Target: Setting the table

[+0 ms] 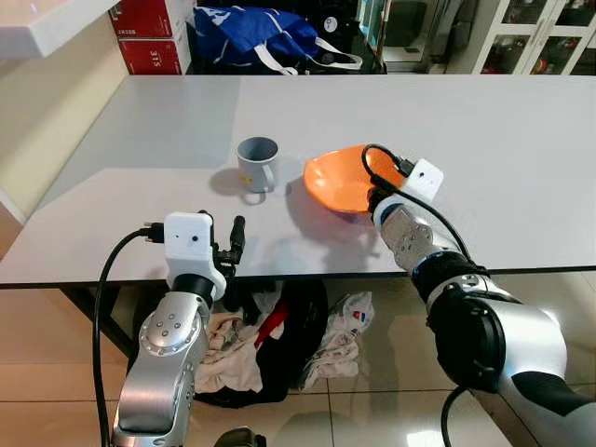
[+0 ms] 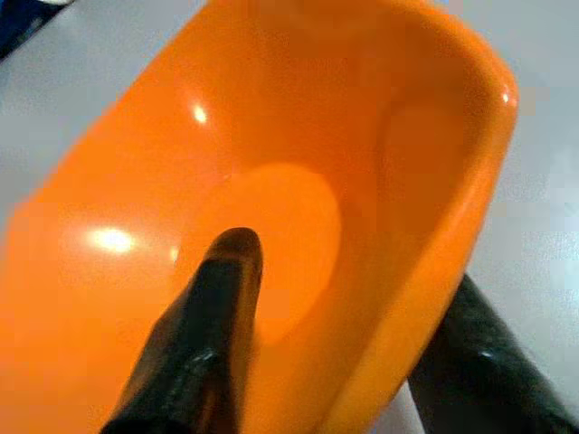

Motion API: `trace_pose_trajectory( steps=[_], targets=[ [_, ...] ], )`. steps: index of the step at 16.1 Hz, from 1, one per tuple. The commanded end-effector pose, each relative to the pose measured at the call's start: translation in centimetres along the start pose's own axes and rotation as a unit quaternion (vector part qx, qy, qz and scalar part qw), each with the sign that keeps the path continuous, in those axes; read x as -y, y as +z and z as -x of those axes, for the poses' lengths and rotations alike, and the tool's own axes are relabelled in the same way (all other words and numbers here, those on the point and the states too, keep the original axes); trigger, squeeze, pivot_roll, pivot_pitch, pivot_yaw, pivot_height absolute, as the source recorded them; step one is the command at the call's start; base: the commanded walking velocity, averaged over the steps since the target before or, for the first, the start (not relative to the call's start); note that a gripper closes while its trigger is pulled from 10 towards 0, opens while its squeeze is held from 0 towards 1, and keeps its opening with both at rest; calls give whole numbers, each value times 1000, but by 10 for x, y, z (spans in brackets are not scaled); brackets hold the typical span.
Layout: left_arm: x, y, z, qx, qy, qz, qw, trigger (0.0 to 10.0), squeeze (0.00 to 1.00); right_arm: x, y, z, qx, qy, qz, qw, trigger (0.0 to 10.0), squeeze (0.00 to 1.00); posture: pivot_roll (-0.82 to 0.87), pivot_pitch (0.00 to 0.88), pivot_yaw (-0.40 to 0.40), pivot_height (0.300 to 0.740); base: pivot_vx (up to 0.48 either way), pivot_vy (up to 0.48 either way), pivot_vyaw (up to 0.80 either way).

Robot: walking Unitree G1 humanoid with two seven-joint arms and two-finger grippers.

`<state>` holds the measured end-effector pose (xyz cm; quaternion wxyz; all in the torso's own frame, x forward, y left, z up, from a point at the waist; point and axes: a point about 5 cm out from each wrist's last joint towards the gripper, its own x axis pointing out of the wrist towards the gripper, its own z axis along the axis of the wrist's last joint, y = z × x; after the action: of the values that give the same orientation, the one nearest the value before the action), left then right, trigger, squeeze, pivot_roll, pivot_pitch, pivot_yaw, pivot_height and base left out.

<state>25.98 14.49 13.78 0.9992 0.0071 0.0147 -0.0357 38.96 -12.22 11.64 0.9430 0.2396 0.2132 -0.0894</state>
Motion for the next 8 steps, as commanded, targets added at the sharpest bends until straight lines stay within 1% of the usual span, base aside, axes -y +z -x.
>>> trace_pose_trajectory(
  steps=[1, 4, 5, 6, 7, 8],
  targets=[
    [1, 1, 2, -1, 2, -2, 1000, 10000, 0, 5, -1, 0, 5, -4, 13, 1000, 10000, 1000, 87, 0, -9, 740, 0, 0, 0],
    [1, 1, 2, -1, 3, -2, 1000, 10000, 0, 7, -6, 0, 11, 4, 47, 999, 10000, 1000, 86, 0, -9, 740, 0, 0, 0],
    [1, 1, 2, -2, 2, -3, 1000, 10000, 0, 12, -12, 0, 9, 3, 63, 998, 10000, 1000, 87, 0, -8, 740, 0, 0, 0],
    [1, 2, 2, -2, 2, -3, 1000, 10000, 0, 14, -14, 0, 7, 0, 67, 998, 10000, 1000, 87, 0, -7, 740, 0, 0, 0],
    [0, 2, 2, -2, 2, -3, 1000, 10000, 0, 16, -18, 0, 7, 2, 81, 997, 10000, 1000, 83, 0, -6, 740, 0, 0, 0],
    [0, 2, 2, -2, 2, -3, 1000, 10000, 0, 13, -17, 0, 18, 11, 107, 994, 10000, 1000, 82, 0, -4, 740, 0, 0, 0]
  ],
)
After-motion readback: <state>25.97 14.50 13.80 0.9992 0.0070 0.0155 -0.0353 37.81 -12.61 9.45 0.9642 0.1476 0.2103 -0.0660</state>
